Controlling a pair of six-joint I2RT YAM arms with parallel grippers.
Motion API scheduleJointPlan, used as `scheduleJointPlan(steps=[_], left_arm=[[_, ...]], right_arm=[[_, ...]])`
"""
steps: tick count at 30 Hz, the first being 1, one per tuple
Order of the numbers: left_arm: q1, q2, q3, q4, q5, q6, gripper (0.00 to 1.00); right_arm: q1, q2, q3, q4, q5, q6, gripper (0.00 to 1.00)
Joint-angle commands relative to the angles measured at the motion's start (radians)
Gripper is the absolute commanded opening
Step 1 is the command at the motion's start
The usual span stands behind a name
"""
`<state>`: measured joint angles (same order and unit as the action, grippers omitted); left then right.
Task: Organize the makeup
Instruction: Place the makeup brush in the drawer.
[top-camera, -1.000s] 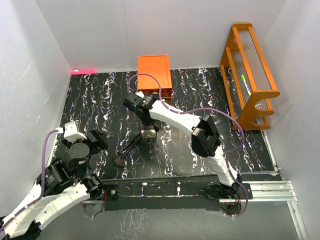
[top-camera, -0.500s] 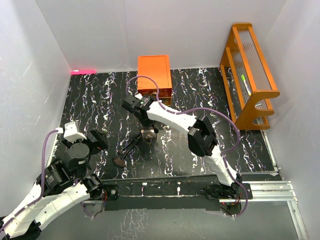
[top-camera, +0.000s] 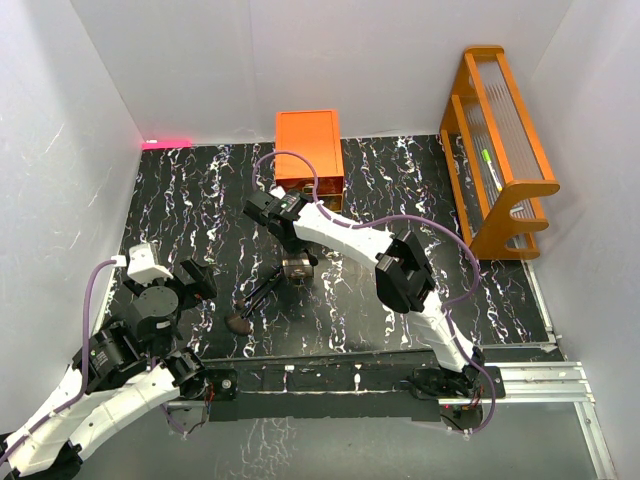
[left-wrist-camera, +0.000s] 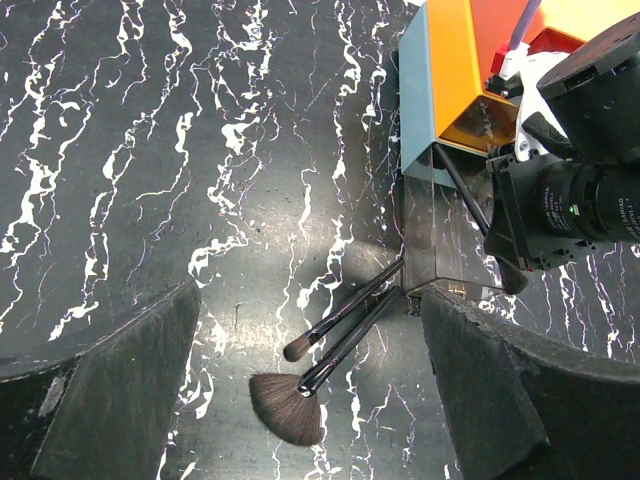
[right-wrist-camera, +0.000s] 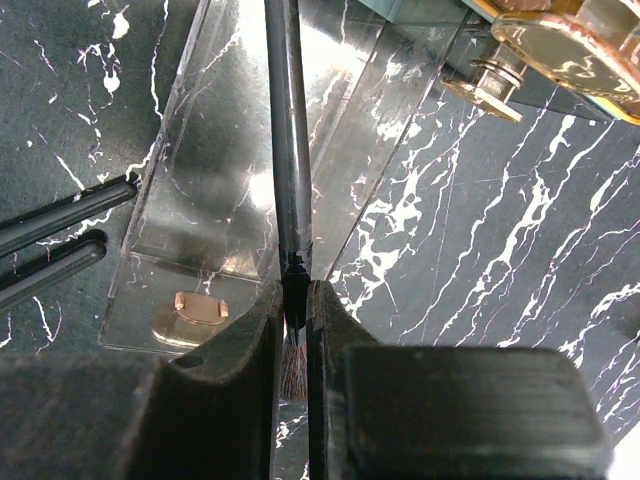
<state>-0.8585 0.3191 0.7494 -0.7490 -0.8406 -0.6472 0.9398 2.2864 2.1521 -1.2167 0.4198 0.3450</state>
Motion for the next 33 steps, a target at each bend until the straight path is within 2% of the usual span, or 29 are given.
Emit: scheduleJointPlan(steps=[1,24,33], left_arm=[[0.005,-0.009,0.012,-0.003,-0.003,0.010,0.91],[0.006,-0.011,0.013,-0.004,-0.002,0.008,0.91],[0.005,-0.010,0.013,-0.004,-0.002,0.008,0.91]], right_arm=[[-0.001,-0.025,0.023,0.002,0.036,0.018,0.08],[-0.003,-0.005,0.067,0.009,0.051,0.037,0.08],[-0.003,-0.015,0.072,0.049,0.026,0.046,0.12]])
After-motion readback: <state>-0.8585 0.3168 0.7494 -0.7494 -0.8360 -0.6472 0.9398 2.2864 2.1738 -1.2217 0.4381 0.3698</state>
